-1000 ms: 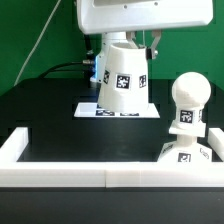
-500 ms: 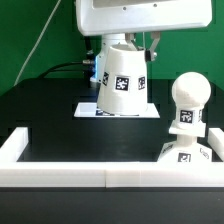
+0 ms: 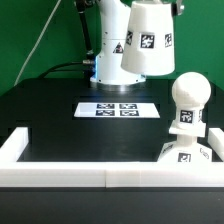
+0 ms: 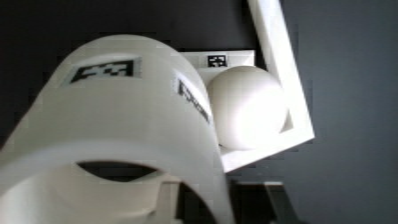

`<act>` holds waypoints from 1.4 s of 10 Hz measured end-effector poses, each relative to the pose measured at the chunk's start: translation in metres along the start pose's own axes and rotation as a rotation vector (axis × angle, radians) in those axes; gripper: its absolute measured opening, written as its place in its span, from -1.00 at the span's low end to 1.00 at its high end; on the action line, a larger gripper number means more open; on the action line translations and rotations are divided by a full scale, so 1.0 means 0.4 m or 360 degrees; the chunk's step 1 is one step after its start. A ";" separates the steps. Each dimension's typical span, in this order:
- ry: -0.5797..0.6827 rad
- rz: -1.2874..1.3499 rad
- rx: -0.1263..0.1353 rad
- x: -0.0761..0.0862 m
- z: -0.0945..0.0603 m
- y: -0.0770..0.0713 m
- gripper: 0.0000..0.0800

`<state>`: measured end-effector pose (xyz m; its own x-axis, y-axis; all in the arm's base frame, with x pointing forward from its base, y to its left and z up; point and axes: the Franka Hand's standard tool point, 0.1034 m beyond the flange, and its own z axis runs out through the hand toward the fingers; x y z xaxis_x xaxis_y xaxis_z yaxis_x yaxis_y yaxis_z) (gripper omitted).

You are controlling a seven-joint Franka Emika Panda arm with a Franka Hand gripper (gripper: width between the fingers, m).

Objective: Assemble lamp

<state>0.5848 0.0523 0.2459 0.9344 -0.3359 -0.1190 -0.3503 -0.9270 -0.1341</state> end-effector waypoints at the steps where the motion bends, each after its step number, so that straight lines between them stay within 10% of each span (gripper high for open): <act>1: 0.0003 0.0021 0.0000 0.000 0.003 -0.032 -0.89; 7: 0.0065 -0.0028 -0.0033 0.004 0.100 -0.174 -0.89; 14: 0.0062 -0.0159 -0.0098 0.025 0.211 -0.117 -0.89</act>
Offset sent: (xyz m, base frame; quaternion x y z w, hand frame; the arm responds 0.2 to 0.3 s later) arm 0.0201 0.0379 -0.0029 -0.0172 0.0327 0.0120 0.9992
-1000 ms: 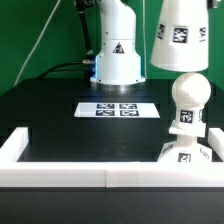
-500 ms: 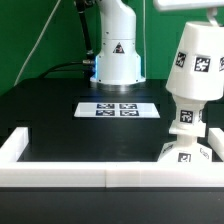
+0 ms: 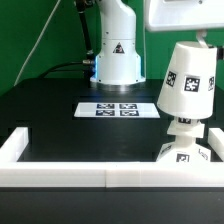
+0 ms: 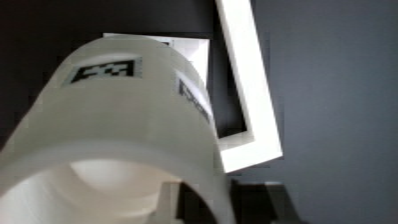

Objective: Assemble lamp

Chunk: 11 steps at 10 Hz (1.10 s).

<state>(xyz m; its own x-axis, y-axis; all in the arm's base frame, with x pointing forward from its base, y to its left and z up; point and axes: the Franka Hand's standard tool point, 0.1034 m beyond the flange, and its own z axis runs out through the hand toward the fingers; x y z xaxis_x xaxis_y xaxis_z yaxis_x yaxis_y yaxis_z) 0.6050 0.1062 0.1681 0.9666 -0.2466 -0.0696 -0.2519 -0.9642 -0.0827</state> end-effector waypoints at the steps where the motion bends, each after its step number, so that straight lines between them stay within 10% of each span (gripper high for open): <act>1: 0.0005 -0.0021 -0.0003 0.004 0.014 0.007 -0.89; 5: -0.0025 0.0008 -0.0015 -0.006 0.037 0.039 -0.70; 8: -0.0079 0.0008 -0.0029 -0.021 0.028 0.046 0.46; 11: -0.0167 0.0011 -0.0097 -0.033 -0.003 0.063 0.69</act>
Offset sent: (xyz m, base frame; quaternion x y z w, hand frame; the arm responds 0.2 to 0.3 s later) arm -0.0162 -0.0127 -0.0073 -0.0054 -0.0125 0.0161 0.9998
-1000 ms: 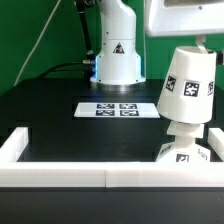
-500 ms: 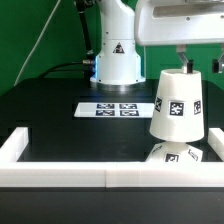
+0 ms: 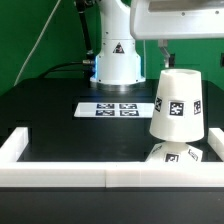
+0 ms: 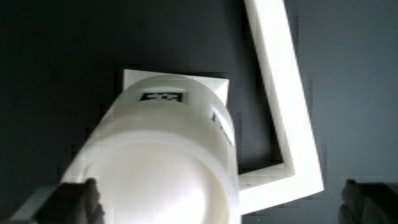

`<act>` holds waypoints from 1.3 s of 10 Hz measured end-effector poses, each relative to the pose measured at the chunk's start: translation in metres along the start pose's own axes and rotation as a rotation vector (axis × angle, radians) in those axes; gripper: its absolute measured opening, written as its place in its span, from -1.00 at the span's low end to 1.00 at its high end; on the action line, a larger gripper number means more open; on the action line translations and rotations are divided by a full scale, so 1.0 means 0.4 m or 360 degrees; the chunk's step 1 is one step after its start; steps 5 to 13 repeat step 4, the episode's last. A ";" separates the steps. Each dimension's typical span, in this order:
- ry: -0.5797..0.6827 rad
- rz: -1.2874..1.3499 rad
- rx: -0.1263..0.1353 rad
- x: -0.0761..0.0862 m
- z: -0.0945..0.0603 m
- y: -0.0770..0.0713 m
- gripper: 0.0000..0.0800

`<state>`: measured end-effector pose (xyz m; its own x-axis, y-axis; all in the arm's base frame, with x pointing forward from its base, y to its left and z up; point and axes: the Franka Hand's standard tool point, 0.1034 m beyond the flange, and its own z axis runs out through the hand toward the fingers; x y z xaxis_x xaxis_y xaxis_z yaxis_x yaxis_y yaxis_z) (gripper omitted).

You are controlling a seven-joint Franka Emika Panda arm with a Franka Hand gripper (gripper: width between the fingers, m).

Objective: Assemble lamp

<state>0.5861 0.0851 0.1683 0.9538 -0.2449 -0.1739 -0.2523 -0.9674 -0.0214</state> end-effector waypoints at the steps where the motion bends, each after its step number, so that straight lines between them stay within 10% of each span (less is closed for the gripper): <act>1: -0.0012 -0.0027 -0.0066 -0.002 -0.012 -0.020 0.74; 4: -0.0011 -0.0045 -0.0243 -0.043 0.014 -0.125 0.75; 13: -0.0011 -0.0045 -0.0243 -0.043 0.014 -0.125 0.75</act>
Offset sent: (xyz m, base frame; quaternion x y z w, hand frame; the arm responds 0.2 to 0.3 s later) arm -0.0046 0.0448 -0.0110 -0.1400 0.0067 0.0293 0.9897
